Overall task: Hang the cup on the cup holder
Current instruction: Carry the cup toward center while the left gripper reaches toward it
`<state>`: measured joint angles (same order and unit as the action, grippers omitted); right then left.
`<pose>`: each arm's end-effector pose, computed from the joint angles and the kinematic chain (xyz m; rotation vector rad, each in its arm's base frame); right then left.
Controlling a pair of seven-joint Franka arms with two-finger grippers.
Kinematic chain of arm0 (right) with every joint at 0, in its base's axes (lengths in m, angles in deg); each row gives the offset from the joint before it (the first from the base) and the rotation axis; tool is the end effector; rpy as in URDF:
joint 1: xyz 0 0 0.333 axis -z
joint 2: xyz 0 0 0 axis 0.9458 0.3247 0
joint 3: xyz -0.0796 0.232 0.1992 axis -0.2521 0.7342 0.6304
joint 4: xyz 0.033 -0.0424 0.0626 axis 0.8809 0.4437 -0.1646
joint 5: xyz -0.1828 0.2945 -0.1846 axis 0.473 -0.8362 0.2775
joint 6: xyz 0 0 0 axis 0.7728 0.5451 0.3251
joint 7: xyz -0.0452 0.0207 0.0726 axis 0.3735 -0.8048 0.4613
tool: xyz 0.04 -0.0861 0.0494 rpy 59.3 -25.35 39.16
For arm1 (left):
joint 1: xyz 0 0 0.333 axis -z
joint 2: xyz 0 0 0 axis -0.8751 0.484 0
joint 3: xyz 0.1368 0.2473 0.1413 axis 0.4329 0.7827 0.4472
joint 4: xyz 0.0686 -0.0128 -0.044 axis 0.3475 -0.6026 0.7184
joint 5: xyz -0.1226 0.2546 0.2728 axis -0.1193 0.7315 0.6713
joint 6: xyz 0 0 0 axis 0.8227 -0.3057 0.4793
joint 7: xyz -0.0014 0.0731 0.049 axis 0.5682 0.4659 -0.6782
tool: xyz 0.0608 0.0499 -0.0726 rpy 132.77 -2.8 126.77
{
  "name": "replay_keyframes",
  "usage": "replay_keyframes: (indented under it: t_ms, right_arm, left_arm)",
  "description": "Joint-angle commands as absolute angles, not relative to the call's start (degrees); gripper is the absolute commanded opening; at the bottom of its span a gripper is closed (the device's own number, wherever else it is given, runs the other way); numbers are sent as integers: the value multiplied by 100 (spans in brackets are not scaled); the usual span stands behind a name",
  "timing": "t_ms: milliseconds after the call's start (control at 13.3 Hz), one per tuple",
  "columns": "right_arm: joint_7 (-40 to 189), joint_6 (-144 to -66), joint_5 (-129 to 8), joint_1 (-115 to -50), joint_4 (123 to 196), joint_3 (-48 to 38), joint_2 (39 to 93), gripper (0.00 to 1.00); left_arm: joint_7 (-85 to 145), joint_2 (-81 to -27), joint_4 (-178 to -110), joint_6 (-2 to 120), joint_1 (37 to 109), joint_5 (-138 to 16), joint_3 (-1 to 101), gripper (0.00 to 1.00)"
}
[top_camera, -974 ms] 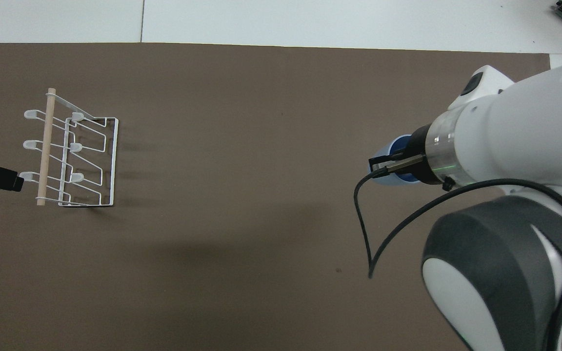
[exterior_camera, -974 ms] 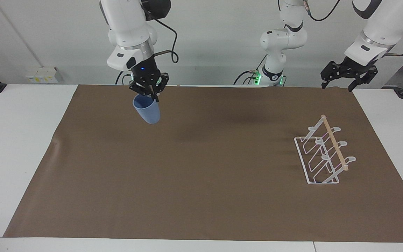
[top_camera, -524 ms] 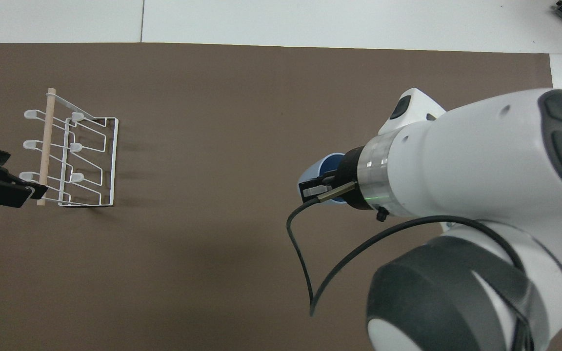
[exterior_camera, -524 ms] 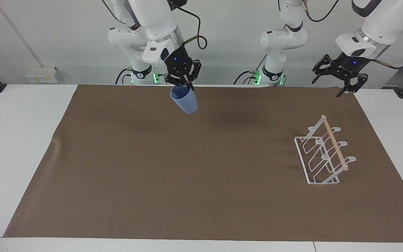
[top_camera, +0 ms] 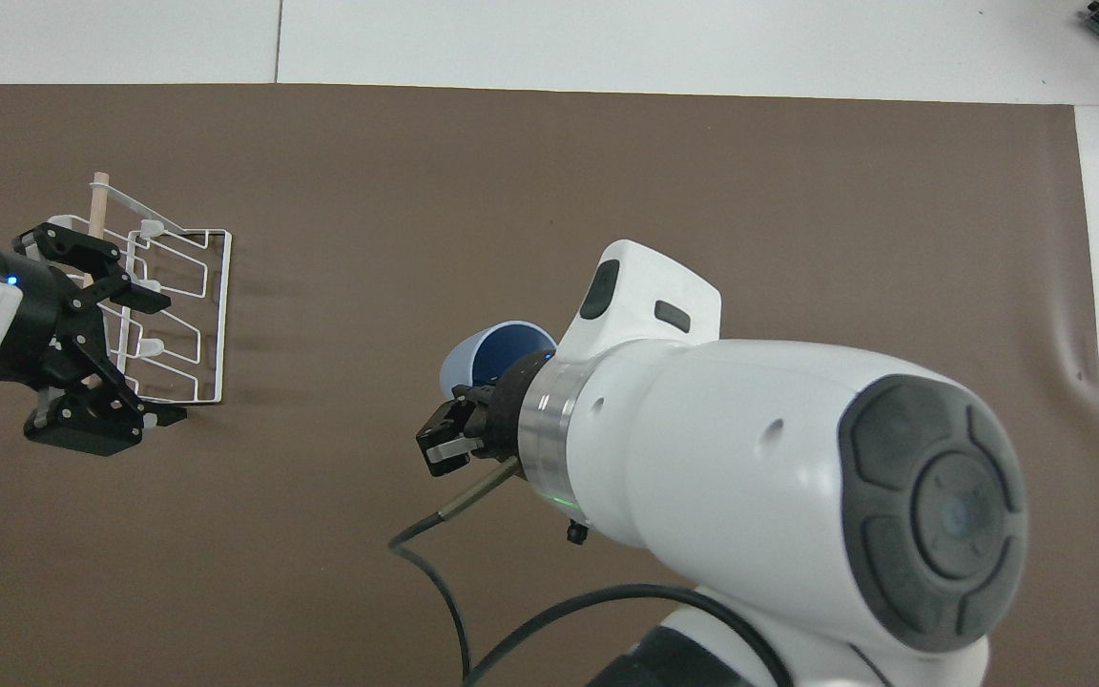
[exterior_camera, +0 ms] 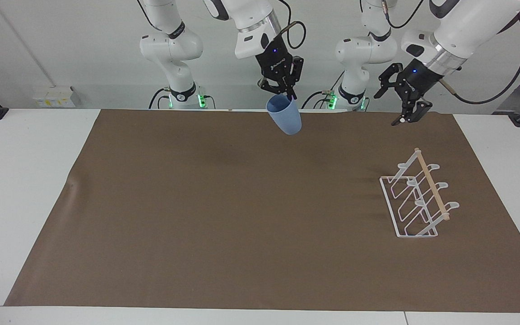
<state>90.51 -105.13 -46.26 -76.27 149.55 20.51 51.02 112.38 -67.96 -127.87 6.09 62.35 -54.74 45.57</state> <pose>0.4597 0.3782 0.6470 -2.6312 -0.5964 -0.3695 0.5085 -0.1230 0.6409 2.2127 -1.7602 0.1593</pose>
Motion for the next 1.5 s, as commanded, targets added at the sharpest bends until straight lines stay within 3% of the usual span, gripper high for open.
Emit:
replay_keyframes:
  t_ms: [0,225,599,1423]
  right_arm:
    - [9020,-10862,-4617,-7886,15028,2072,5223,0]
    - [8593,-10793,-3890,-7940,14976,2081,5312,0]
    - [7966,-9897,-3229,-7940,14502,2089,5443,0]
    - [8633,-10502,-3245,-8581,13860,2107,5891,0]
  left_arm:
    - [11920,-7161,-13393,979,6272,-5989,4640,100]
    - [12509,-7362,-13771,1155,6456,-6332,4640,100]
    - [12687,-8119,-15230,2332,6781,-7070,4640,100]
    - [12695,-8286,-16101,3589,7554,-7906,4631,100]
